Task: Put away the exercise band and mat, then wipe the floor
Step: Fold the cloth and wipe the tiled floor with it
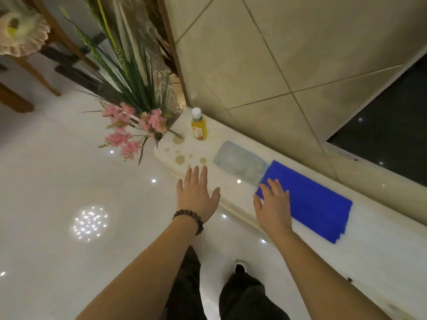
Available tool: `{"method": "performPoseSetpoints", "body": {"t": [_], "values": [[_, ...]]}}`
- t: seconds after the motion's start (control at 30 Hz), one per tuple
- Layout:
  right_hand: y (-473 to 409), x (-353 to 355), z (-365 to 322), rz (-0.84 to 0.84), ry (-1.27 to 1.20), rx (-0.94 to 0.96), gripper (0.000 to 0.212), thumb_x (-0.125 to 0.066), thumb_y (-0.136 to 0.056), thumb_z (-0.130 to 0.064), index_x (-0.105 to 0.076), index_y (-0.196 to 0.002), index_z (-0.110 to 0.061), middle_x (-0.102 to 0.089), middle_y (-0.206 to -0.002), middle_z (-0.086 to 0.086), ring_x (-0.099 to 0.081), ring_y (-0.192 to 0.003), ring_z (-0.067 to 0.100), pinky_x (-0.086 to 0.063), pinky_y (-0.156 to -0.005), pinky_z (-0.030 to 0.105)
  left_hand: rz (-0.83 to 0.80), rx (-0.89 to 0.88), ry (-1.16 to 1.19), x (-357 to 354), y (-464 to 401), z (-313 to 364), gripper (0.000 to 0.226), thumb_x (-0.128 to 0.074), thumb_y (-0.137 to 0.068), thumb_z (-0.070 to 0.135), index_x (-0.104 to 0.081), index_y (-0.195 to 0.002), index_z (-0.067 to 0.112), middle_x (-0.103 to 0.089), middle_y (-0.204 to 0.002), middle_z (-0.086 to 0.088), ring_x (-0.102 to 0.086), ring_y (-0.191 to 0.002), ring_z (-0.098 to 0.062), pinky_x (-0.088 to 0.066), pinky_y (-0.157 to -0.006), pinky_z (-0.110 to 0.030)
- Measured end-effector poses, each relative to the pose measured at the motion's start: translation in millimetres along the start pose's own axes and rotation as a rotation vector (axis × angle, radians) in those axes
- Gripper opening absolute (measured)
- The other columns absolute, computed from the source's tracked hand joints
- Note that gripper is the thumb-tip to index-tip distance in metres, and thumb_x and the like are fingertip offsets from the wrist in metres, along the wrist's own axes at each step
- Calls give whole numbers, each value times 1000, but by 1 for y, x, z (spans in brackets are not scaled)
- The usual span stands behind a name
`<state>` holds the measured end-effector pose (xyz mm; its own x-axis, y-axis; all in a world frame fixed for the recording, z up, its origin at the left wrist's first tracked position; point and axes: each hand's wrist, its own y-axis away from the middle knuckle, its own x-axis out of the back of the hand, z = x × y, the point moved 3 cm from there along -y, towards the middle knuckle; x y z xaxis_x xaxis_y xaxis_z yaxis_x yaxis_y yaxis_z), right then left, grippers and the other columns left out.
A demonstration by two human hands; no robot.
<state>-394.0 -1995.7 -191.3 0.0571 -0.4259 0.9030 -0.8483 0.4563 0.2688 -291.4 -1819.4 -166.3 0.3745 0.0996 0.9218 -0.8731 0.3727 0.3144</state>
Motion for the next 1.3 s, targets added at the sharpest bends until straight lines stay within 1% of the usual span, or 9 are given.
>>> {"method": "performPoseSetpoints", "body": {"t": [0.3,0.47,0.6,0.77,0.87,1.0,1.1,1.2,1.3], "values": [[-63,-58,-45,41,-130,-356,45,-39,-100,-32,-41,-140,-13,-25,-154,10,-11,-146,23,-5,-118,42,-217,-308,-125,-10,-131,-45,72,-32,-97,52,-1,-153,20,-3,-161,-5,2,-148,-22,-6,-120,-44],[-90,-100,-57,12,-184,-448,46,-36,-100,-35,-38,-143,-18,-23,-156,5,-9,-146,20,-10,-119,39,-285,-394,-195,-39,-191,-63,71,-32,-98,50,-1,-153,18,-2,-161,-5,2,-148,-22,-5,-120,-43],[-139,-135,-32,-13,-142,-400,46,-36,-101,-33,-34,-144,-17,-17,-157,5,-5,-147,21,-5,-119,37,-342,-470,-225,-87,-241,-56,70,-37,-98,45,-2,-153,19,-2,-161,-5,3,-148,-23,-5,-120,-41],[-213,-176,27,46,-86,-383,43,-45,-97,-25,-41,-139,-13,-25,-153,13,-14,-144,29,-16,-117,41,-321,-559,-281,-156,-301,-34,69,-38,-99,43,-3,-153,20,-1,-161,-4,5,-148,-23,-5,-120,-41],[-243,-191,55,71,-20,-365,45,-51,-92,-20,-43,-135,-8,-28,-151,19,-21,-141,34,-20,-114,43,-282,-614,-307,-188,-322,-23,70,-36,-99,45,-1,-153,19,8,-161,-4,11,-147,-23,-1,-120,-42],[-260,-203,77,32,-15,-363,65,-53,-93,-26,-22,-149,-14,-10,-157,15,-8,-145,32,-12,-118,41,-299,-642,-330,-215,-333,-23,76,-36,-97,50,5,-153,19,18,-159,-3,18,-146,-23,1,-119,-46],[-262,-213,83,-45,-23,-364,75,-56,-92,-34,-11,-151,-20,-4,-159,11,-7,-145,29,-13,-118,39,-352,-638,-383,-230,-331,-32,94,-38,-90,65,19,-150,19,28,-156,-3,25,-143,-25,3,-119,-49],[-257,-217,83,-14,-14,-374,74,-57,-91,-38,-17,-150,-19,-8,-159,9,-13,-144,29,-17,-116,39,-327,-652,-414,-235,-328,-38,105,-39,-83,74,26,-147,20,32,-154,-2,27,-142,-24,4,-118,-51],[-245,-217,74,92,69,-256,65,-60,-88,-38,-36,-143,-13,-20,-155,13,-24,-138,34,-20,-114,43,-293,-652,-401,-234,-327,-40,100,-38,-85,72,22,-148,23,27,-156,1,22,-144,-22,2,-119,-49]]}}
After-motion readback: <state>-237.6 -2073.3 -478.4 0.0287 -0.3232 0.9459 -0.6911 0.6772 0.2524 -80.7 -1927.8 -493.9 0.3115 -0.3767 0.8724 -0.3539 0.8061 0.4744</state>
